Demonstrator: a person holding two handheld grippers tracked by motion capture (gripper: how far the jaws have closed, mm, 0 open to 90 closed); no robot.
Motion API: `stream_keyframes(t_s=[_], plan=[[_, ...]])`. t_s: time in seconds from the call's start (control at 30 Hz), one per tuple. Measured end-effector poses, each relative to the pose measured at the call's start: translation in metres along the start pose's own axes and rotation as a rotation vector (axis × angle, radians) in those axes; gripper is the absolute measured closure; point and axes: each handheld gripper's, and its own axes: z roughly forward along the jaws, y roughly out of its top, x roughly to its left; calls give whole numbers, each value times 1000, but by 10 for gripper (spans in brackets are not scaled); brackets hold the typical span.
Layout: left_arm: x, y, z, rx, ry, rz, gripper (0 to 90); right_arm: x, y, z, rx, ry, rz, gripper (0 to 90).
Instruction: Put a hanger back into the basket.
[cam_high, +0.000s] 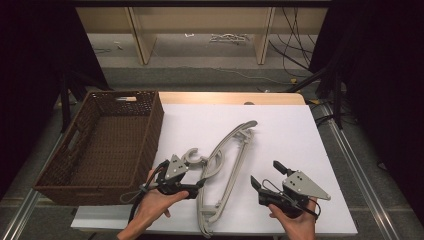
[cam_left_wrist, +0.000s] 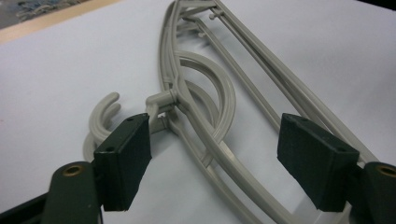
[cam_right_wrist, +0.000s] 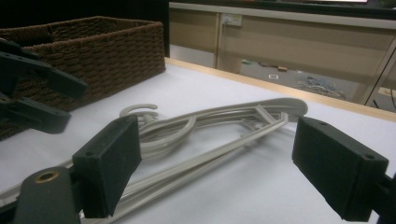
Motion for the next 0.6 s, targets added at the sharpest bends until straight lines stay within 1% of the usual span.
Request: stream_keyframes(t_s=[0.03, 0.07, 0.1, 0.13, 0.17, 0.2, 0.23, 0.27, 0.3, 0.37, 0.4, 0.43, 0.47, 0.5, 0.53, 0.57, 0.6], plan=[[0, 0, 0, 0, 0, 0, 261, 0, 0, 0, 0, 0, 0, 164], [1, 1, 6, 36, 8, 26, 264, 0, 0, 1, 5, -2, -7, 165], [0, 1, 11, 30, 4, 11, 268, 1, -1, 1, 11, 3, -2, 165], [0, 1, 11, 30, 4, 11, 269, 1, -1, 2, 14, 0, -5, 165], [-1, 1, 15, 49, 1, 7, 269, 1, -1, 2, 14, 0, -5, 165], [-2, 1, 22, 70, -1, 15, 264, 1, -1, 2, 18, -2, -11, 165], [-2, 1, 25, 83, -10, 32, 254, 1, -1, 2, 21, -1, -13, 165], [-1, 1, 28, 121, -9, 64, 243, 1, -1, 2, 25, 3, -14, 165], [-1, 0, 32, 135, -4, 79, 240, 1, -2, 3, 25, 12, -9, 165], [-1, 0, 37, 168, 0, 98, 238, 1, -2, 2, 25, 13, -10, 165], [-1, -1, 39, 176, 0, 85, 231, 1, -2, 3, 25, 14, -9, 165], [0, -2, 42, 172, 0, 75, 226, 1, -2, 3, 29, 9, -14, 166], [2, -2, 44, 179, -10, 66, 228, 1, -2, 2, 35, 9, -12, 168], [3, -2, 45, 170, -22, 47, 235, 1, -2, 2, 36, 7, -12, 173], [5, -2, 46, 174, -24, 35, 234, 1, -2, 3, 38, 7, -13, 174], [7, -2, 48, 179, -30, 29, 239, 2, -3, 4, 27, 18, -4, 175], [6, -2, 50, 184, -42, 16, 260, 1, -2, 3, 43, 9, -10, 177]])
